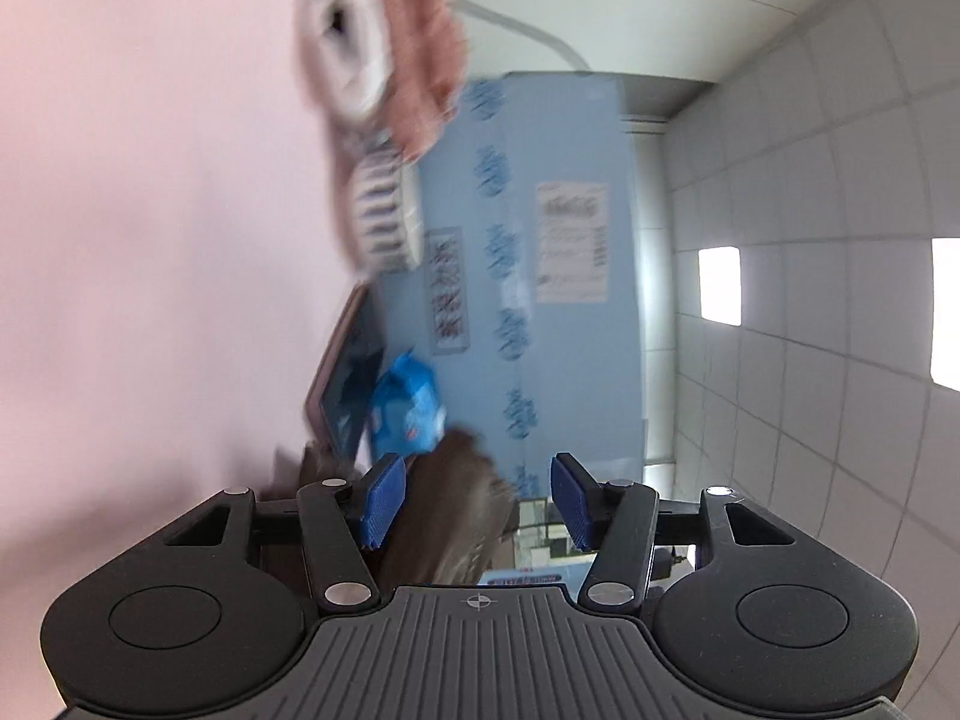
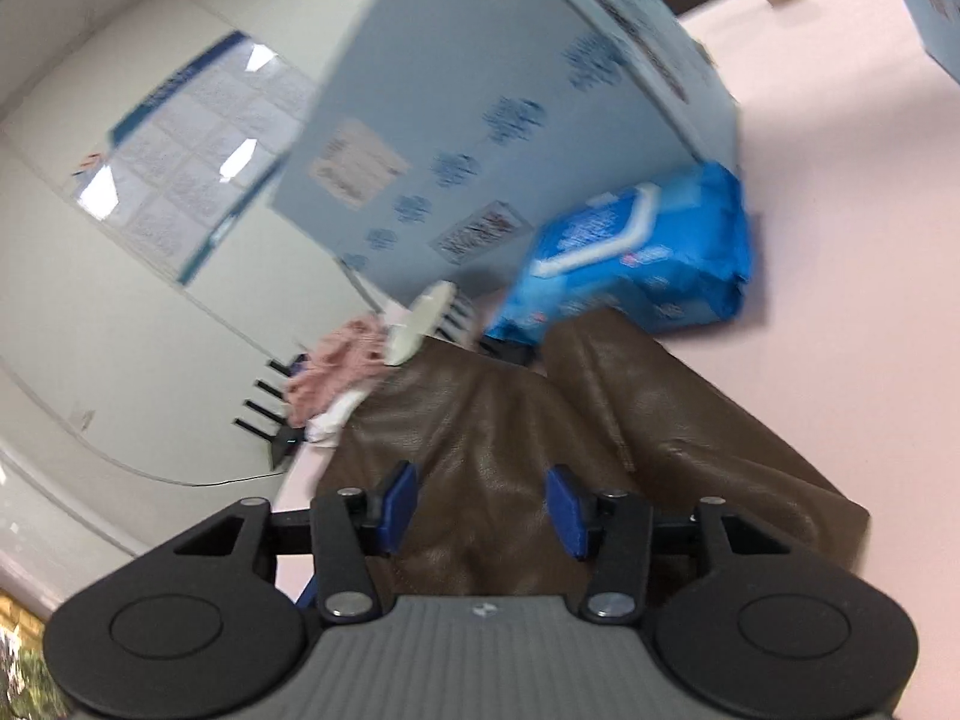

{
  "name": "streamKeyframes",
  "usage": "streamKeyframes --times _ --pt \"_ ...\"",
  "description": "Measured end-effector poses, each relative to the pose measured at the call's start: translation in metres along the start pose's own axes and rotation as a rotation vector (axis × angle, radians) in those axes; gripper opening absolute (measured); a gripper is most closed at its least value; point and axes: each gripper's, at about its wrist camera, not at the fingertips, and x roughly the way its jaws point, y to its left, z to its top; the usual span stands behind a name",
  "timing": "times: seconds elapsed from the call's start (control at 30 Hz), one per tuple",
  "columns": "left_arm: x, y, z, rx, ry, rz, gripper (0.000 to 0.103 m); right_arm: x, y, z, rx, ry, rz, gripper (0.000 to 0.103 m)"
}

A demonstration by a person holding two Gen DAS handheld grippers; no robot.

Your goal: Fold clothes

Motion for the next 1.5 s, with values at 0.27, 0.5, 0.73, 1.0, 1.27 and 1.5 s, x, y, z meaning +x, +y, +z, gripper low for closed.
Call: streamKeyframes --times 0.27,0.5,0.73,1.0,1.27,1.5 --pt "0.079 -0.034 0.001 0.182 0.261 -0.039 0.068 0.013 0.01 -0.046 -0.01 0.196 0.085 0.052" --pt "0.17 -0.011 -0.009 0.291 0.453 0.157 0.067 0.01 -0.01 -0.047 -0.07 0.248 -0.073 0.012" --pt "0.185 -0.006 -0.04 0.4 0.507 0.265 0.068 0.003 -0.025 -0.044 -0.1 0.282 -0.117 0.002" --pt "0.183 -0.022 -0.073 0.537 0.515 0.291 0.069 -0.017 -0.048 -0.032 -0.07 0.286 -0.126 0.0" --pt "0.148 -0.076 -0.063 0.764 0.357 0.266 0.086 -0.075 -0.017 -0.045 -0.19 0.035 0.028 0.082" --pt "0.115 -0.135 -0.078 1.112 0.064 0.428 0.103 -0.164 -0.046 -0.064 -0.169 -0.312 -0.089 0.094"
